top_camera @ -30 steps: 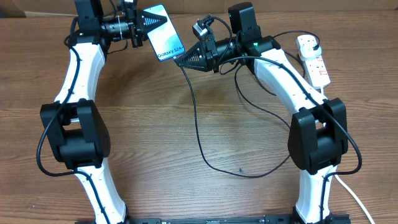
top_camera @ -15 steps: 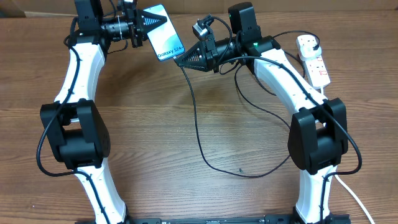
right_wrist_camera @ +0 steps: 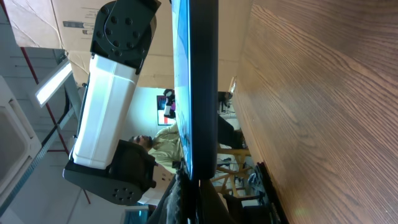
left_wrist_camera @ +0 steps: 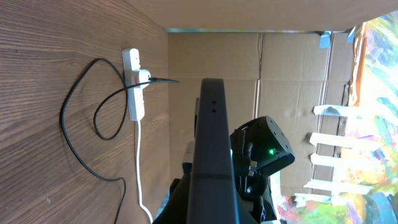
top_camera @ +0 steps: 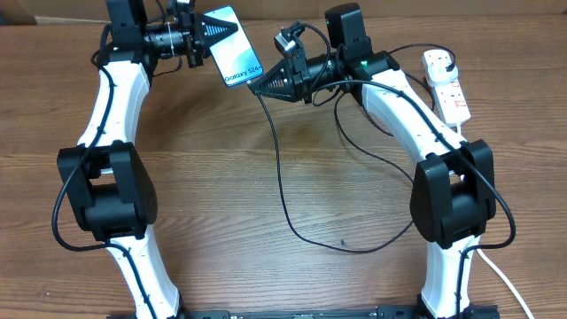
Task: Plug charger to phone and switch on socket
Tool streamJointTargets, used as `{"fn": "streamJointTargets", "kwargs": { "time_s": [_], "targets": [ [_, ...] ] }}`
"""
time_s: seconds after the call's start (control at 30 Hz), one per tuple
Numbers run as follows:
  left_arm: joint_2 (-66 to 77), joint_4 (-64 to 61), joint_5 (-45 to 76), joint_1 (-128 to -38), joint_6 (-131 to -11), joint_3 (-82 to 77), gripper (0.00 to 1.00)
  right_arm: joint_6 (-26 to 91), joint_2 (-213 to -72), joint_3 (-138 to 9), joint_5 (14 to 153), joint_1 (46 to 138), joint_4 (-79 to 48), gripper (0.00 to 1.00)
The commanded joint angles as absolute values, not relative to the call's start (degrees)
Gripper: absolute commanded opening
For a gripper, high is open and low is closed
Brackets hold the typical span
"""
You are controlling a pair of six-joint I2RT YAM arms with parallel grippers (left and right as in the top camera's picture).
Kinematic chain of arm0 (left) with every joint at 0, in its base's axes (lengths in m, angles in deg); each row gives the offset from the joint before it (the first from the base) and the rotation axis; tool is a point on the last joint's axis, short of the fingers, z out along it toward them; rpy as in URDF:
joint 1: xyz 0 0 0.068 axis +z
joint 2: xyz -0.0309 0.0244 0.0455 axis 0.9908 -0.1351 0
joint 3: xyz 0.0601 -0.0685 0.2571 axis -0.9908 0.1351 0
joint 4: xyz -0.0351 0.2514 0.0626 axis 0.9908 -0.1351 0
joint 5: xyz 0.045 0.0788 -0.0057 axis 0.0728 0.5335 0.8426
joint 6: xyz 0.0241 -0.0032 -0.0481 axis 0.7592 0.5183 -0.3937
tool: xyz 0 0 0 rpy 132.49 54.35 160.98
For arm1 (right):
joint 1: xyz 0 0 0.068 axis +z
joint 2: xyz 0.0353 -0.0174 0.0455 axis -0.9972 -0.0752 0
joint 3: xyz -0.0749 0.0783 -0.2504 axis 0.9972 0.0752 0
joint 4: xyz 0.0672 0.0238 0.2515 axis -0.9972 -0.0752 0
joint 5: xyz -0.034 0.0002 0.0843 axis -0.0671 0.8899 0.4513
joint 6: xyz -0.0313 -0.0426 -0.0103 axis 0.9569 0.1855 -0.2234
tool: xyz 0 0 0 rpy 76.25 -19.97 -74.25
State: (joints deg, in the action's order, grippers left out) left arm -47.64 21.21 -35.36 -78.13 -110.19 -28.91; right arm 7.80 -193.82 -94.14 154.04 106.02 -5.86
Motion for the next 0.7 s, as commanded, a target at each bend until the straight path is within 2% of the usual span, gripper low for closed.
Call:
{"fn": "streamJointTargets", "kwargs": {
  "time_s": [0.0,0.67],
  "targets": [
    [-47.7,21.5,-37.5,-79.6,-110.1,-29.7,0.04,7.5,-193.1,-94.0,152.2,105.9,-5.5,0.04],
    [-47.7,21.5,-39.4,-80.8,-108.4,-29.7,0.04,6.1,-193.1,-94.0,151.0,104.9,-4.6,0.04]
  ]
}}
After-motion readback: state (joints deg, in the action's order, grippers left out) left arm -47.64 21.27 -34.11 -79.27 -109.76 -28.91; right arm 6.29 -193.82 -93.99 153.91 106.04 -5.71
